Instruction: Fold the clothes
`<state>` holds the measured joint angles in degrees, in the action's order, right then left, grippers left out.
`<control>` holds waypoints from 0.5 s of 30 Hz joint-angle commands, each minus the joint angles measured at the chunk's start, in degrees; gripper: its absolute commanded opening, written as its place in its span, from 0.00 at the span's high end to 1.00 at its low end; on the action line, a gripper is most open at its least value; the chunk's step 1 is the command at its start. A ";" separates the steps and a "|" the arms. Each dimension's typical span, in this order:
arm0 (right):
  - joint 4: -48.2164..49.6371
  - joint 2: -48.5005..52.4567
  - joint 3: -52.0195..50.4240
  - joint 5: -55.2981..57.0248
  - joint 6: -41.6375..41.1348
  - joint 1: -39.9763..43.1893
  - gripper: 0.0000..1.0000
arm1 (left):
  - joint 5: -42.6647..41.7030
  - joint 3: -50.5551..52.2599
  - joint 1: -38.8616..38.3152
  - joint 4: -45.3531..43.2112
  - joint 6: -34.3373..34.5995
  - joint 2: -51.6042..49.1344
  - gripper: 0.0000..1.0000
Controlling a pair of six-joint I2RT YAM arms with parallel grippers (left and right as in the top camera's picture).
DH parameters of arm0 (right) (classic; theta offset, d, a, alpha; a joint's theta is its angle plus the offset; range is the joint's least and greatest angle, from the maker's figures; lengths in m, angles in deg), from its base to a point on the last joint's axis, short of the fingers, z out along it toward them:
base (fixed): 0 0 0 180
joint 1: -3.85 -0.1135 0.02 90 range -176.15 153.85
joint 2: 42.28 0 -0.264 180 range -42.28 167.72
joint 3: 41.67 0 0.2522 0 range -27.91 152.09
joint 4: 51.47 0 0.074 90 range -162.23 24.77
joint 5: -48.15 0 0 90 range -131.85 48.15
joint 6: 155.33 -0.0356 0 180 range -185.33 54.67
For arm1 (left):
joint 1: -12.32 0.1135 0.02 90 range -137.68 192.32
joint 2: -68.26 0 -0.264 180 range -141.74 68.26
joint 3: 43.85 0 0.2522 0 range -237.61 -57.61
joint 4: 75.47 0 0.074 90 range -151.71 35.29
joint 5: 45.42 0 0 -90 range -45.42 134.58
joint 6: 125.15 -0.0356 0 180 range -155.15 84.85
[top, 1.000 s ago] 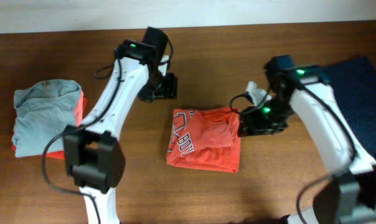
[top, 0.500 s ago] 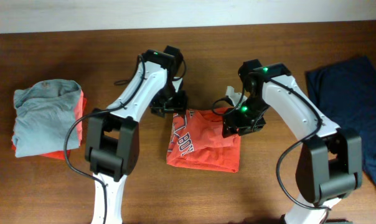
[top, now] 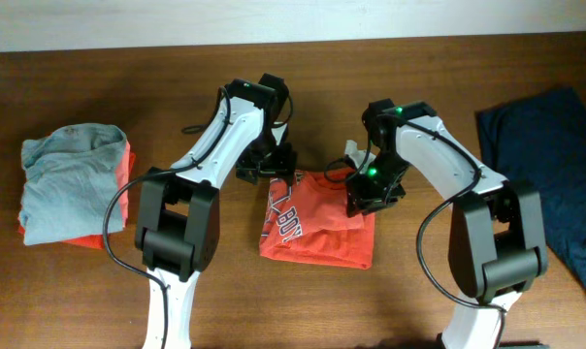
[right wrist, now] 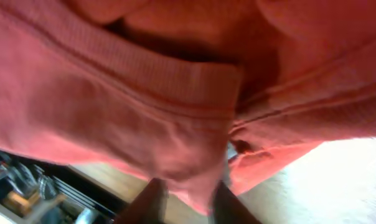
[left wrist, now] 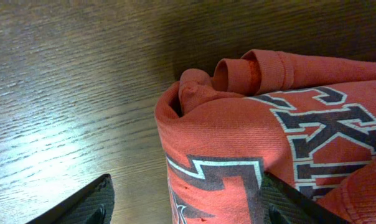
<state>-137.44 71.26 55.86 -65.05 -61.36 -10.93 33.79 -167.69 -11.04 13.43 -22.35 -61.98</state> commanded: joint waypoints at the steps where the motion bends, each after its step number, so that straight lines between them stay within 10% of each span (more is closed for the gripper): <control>1: -0.22 0.48 -0.35 -0.55 0.37 -1.03 0.91 | -0.81 0.22 -0.98 -0.31 -0.94 -0.59 0.23; 15: -15.56 0.48 -0.35 19.43 -9.40 2.12 0.91 | -0.83 0.24 -1.51 -0.72 -0.92 -2.25 0.23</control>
<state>-151.45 71.26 55.81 -52.24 -67.00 -9.34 33.79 -167.69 -12.41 12.70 -22.35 -62.11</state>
